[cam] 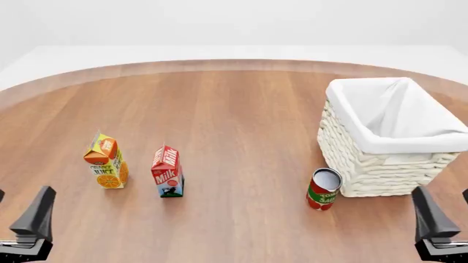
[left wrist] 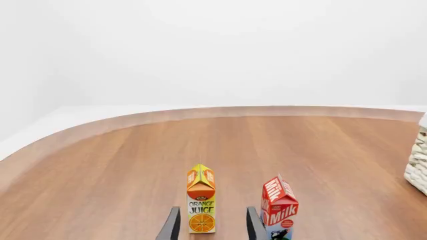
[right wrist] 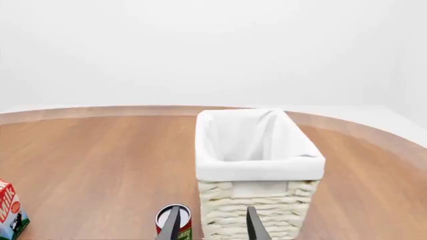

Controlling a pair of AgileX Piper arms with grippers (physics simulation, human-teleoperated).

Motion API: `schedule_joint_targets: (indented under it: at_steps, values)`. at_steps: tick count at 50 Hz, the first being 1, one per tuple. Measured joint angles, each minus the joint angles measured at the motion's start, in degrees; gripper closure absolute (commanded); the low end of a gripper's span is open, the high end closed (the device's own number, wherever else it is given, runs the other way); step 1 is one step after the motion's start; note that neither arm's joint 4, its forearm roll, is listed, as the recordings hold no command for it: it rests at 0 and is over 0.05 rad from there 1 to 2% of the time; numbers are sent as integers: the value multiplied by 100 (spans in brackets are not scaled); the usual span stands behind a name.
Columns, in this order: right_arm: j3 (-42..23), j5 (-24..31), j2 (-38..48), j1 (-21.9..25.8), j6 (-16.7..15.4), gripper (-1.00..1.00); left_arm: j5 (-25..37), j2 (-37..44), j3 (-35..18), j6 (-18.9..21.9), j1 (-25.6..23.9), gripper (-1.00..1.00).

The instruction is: Pick the milk and place it in the basket.

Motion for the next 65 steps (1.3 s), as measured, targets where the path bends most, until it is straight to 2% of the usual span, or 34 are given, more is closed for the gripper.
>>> schedule_joint_targets:
  at_steps: [16, 34, 65]
  values:
    - [-34, -160, 272, 155, 26, -100, -5, 20, -12, 0, 0, -100]
    - [-96, -550, 913, 712, 3, -100, -6, 25, -14, 0, 0, -100]
    - [-257, -2729, 3514, 1977, 23, -100, -6, 25, -15, 0, 0, -100]
